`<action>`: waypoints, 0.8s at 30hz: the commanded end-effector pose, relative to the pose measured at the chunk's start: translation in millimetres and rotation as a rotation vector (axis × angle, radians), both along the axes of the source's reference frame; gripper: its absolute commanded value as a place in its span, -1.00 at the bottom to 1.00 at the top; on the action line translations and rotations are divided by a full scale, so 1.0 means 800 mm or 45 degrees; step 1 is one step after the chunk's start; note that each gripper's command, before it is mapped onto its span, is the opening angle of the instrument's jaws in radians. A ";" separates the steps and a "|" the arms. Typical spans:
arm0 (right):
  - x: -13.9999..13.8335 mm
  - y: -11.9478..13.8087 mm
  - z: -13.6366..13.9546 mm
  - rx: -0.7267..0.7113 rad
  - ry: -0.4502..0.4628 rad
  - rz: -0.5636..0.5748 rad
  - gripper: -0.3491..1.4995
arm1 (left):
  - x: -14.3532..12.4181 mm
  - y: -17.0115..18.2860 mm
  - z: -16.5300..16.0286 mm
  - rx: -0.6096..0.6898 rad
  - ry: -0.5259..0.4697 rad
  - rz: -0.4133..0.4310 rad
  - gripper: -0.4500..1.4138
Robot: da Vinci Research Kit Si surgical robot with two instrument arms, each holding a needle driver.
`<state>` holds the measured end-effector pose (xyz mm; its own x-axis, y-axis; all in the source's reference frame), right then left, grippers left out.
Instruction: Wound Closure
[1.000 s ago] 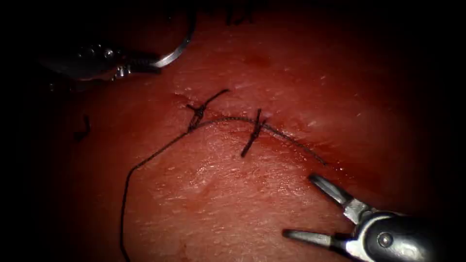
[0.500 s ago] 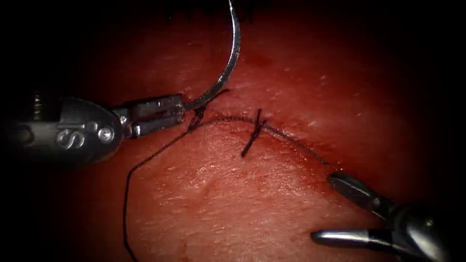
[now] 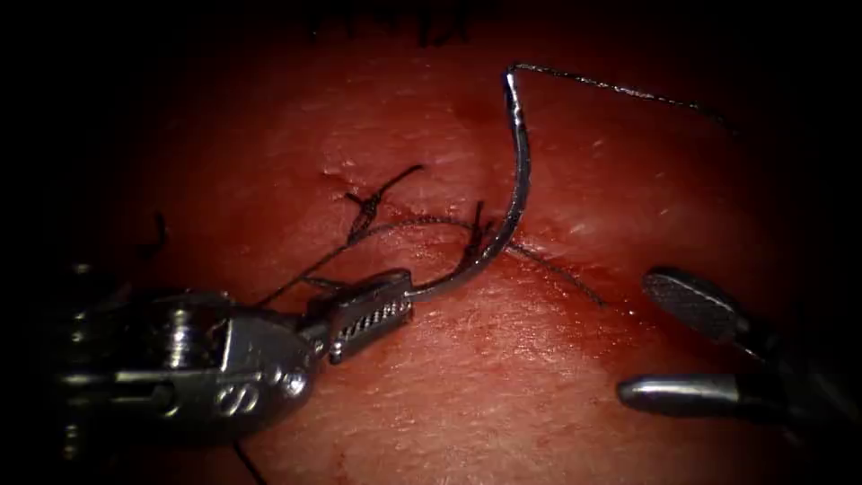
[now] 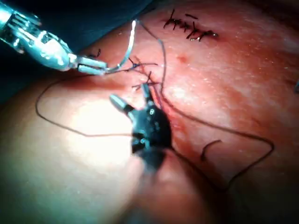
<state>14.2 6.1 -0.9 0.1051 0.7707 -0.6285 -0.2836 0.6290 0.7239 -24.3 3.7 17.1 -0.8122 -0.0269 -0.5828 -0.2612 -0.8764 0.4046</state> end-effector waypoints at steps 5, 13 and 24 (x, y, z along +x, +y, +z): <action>0.0014 0.0002 0.0009 0.032 -0.021 -0.005 0.78 | -0.0023 -0.0012 0.0008 -0.061 0.010 0.028 -1.00; 0.0026 0.0021 0.0018 0.059 -0.042 -0.001 0.80 | -0.0030 -0.0018 0.0003 -0.128 0.010 0.035 -1.00; 0.0044 0.0047 0.0015 0.091 -0.053 0.001 0.80 | -0.0039 -0.0017 0.0004 -0.265 0.039 0.094 -1.00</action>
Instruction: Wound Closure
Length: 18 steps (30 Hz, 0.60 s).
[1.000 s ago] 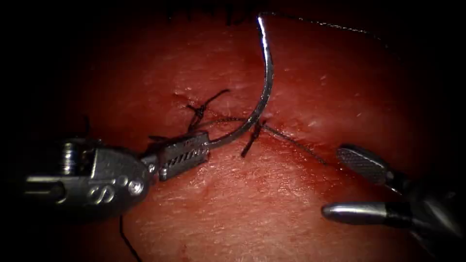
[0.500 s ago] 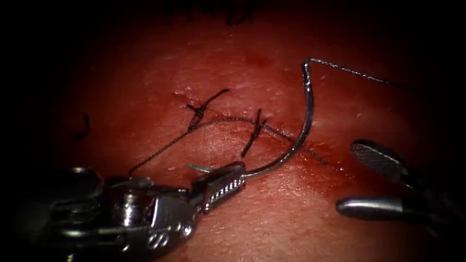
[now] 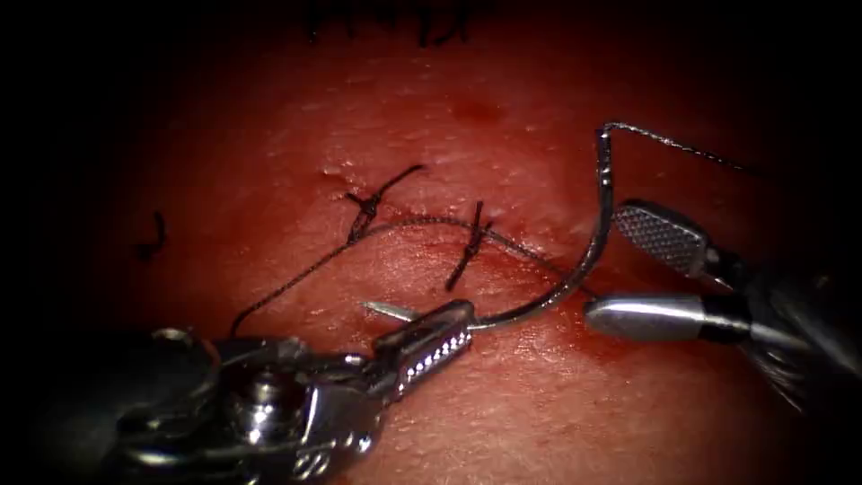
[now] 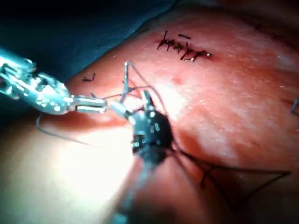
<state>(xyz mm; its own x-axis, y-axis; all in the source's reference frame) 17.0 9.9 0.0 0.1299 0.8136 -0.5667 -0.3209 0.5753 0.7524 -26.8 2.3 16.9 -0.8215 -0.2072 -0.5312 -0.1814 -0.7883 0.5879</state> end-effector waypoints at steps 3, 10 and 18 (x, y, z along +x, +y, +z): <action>0.0013 0.0006 0.0002 0.006 0.008 -0.003 0.78 | -0.0008 0.0000 0.0008 -0.016 0.006 0.008 -1.00; 0.0015 0.0007 0.0000 0.007 0.014 -0.007 0.74 | -0.0007 0.0000 0.0015 -0.029 0.010 0.011 -1.00; 0.0039 0.0015 0.0002 0.014 -0.031 0.053 -0.05 | -0.0011 -0.0003 0.0014 -0.062 0.021 0.054 -1.00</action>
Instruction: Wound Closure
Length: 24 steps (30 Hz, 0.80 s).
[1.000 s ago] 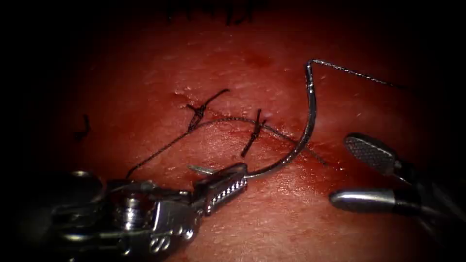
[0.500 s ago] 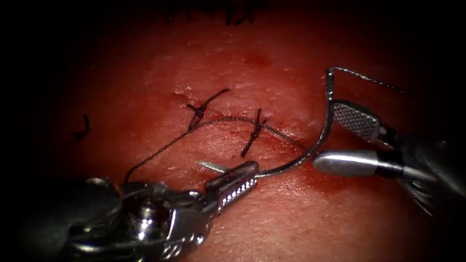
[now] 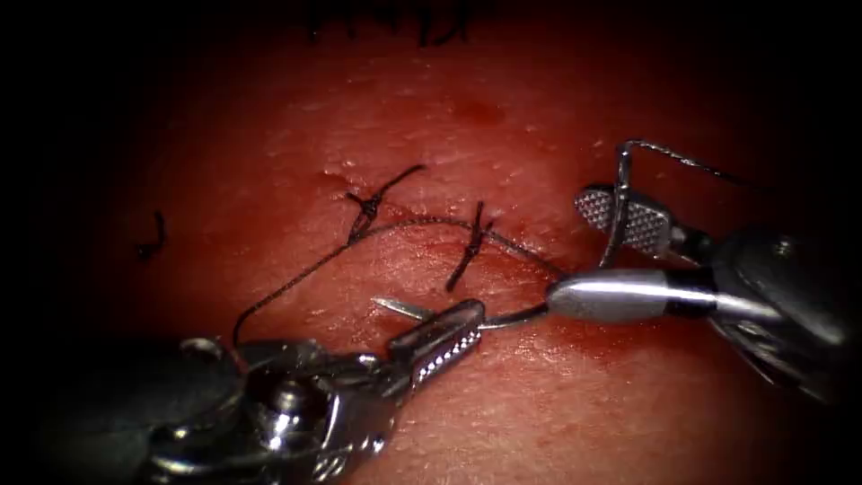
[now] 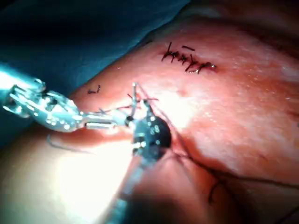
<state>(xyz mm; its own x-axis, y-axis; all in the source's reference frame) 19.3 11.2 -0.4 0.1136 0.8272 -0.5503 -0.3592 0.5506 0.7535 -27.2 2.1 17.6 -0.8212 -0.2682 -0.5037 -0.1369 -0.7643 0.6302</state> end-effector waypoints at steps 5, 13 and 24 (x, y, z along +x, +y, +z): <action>0.0004 0.0004 0.0001 -0.020 -0.105 0.086 -1.00 | -0.0004 -0.0001 0.0005 -0.002 0.000 0.007 -1.00; -0.0033 0.0018 -0.0014 -0.153 -0.144 0.100 -1.00 | -0.0006 -0.0002 0.0001 0.052 -0.068 -0.006 -0.75; -0.0036 0.0003 -0.0018 -0.513 -0.066 -0.133 -1.00 | -0.0016 0.0053 -0.0039 1.198 -0.493 -0.292 0.50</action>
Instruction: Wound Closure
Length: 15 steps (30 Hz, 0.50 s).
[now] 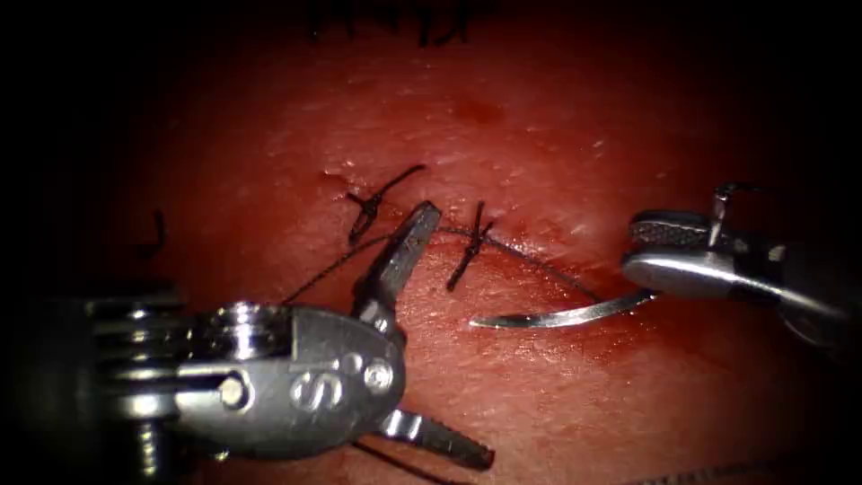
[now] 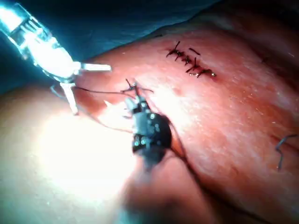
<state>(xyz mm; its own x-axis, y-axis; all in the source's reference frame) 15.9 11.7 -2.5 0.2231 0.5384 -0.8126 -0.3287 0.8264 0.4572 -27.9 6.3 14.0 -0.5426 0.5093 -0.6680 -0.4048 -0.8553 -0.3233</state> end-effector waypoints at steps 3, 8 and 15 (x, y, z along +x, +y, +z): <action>0.0007 -0.0007 0.0006 -0.106 0.039 -0.043 -1.00 | -0.0007 0.0014 0.0003 0.145 -0.051 -0.010 0.48; 0.0009 -0.0009 0.0002 -0.272 0.049 -0.130 -1.00 | -0.0017 0.0034 0.0014 0.444 -0.057 0.041 0.44; 0.0015 -0.0016 -0.0004 -0.407 0.064 -0.206 -1.00 | -0.0025 0.0065 0.0045 0.612 -0.148 0.069 0.25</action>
